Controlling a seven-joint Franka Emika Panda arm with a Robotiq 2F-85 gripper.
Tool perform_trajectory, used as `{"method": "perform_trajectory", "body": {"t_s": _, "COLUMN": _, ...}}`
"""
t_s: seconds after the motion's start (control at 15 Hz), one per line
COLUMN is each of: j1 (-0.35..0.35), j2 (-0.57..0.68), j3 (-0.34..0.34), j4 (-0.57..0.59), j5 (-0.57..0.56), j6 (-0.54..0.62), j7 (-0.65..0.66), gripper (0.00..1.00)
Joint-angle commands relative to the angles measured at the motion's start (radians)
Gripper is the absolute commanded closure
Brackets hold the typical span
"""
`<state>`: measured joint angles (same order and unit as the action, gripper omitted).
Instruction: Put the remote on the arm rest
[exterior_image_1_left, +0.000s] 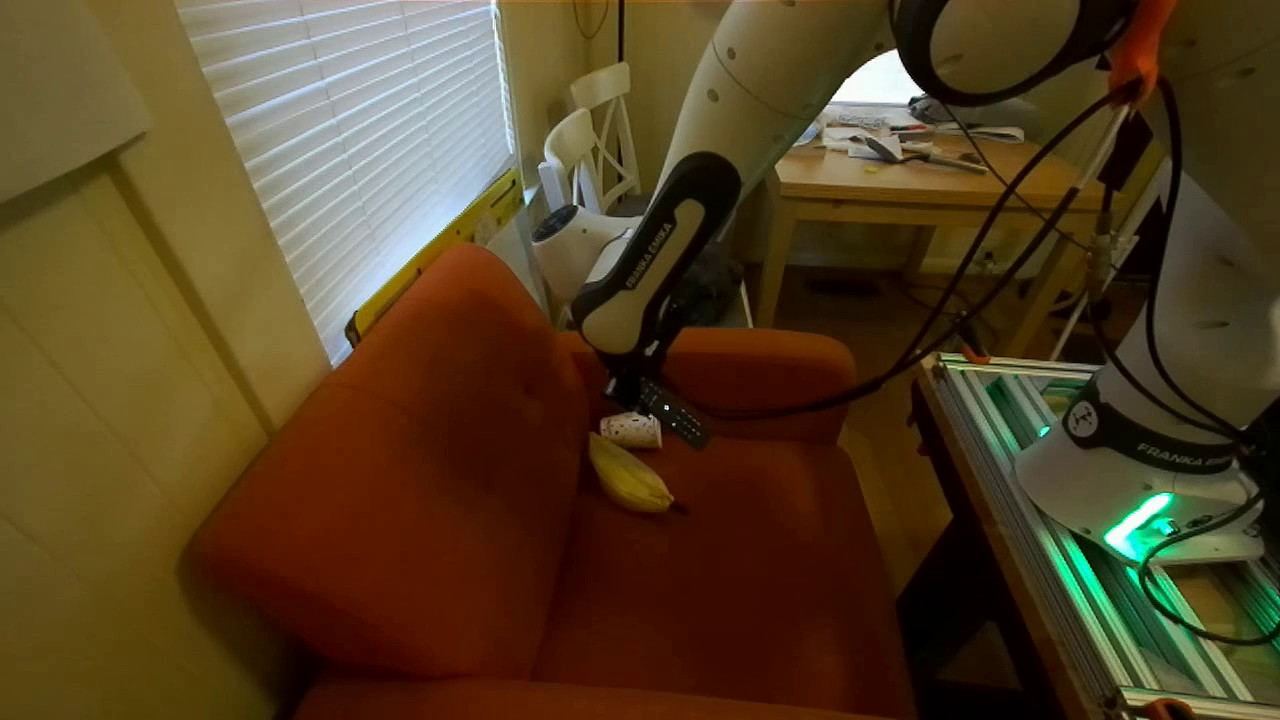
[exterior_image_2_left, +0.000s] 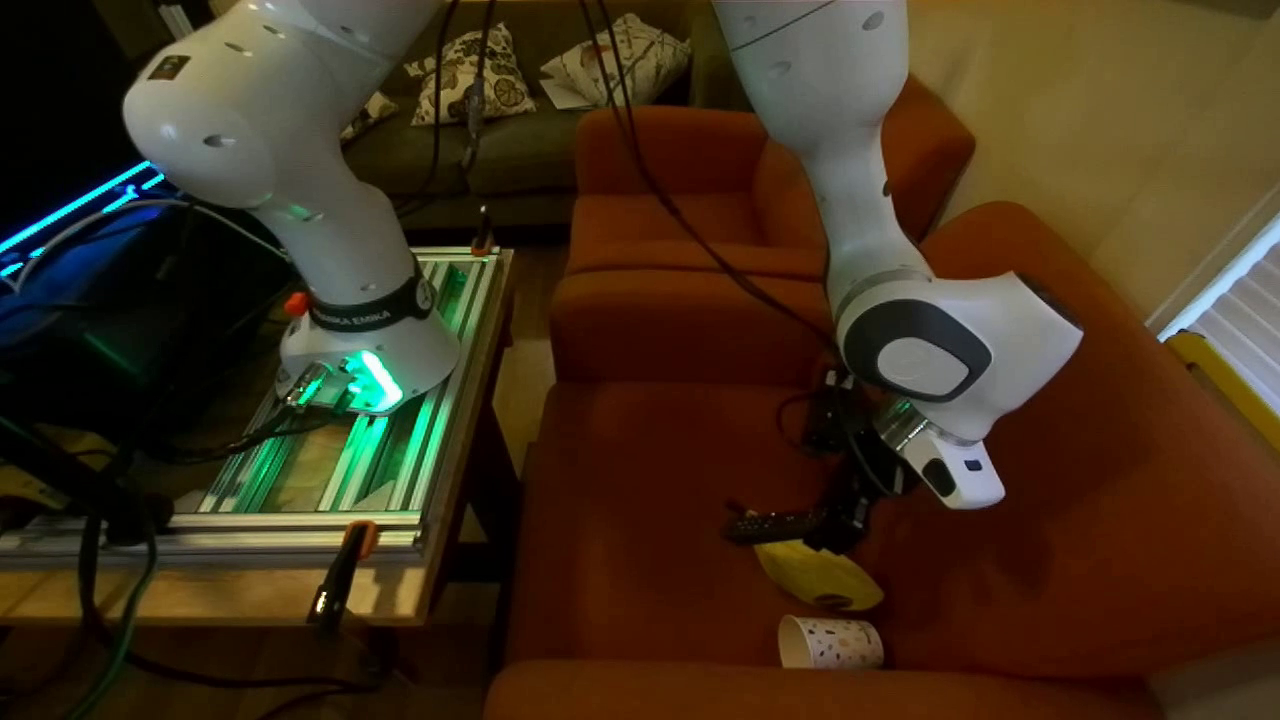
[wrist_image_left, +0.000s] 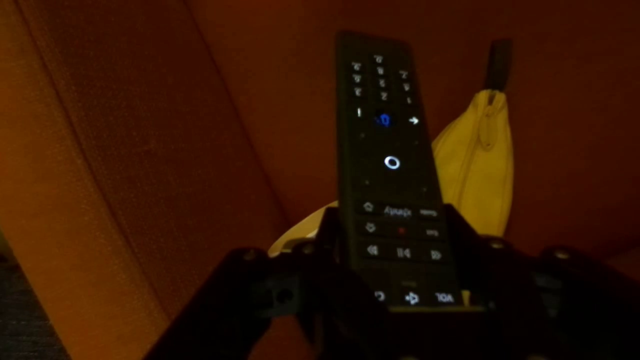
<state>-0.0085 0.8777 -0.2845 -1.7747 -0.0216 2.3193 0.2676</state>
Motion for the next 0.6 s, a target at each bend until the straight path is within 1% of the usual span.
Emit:
{"method": "perform_trajectory", "body": {"t_s": 0.0, "j1": -0.018, "j2": 0.000, "j3": 0.019, "j4": 0.006, "j5": -0.020, "j6": -0.004, "j7": 0.012, "gripper": 0.49}}
{"method": "perform_trajectory", "body": {"t_s": 0.07, "j1": -0.018, "j2": 0.000, "j3": 0.019, "j4": 0.006, "j5": -0.020, "j6": -0.004, "j7": 0.012, "gripper": 0.49}}
{"method": "perform_trajectory", "body": {"t_s": 0.13, "j1": -0.018, "j2": 0.000, "j3": 0.019, "j4": 0.006, "j5": -0.020, "j6": -0.004, "j7": 0.012, "gripper": 0.74}}
{"method": "perform_trajectory", "body": {"t_s": 0.27, "j1": -0.010, "j2": -0.004, "j3": 0.003, "j4": 0.009, "j5": -0.038, "j6": -0.018, "j7": 0.017, "gripper": 0.74}}
{"method": "perform_trajectory", "body": {"t_s": 0.53, "j1": -0.029, "j2": -0.008, "j3": -0.016, "j4": 0.024, "j5": -0.050, "j6": -0.046, "j7": -0.002, "gripper": 0.74}}
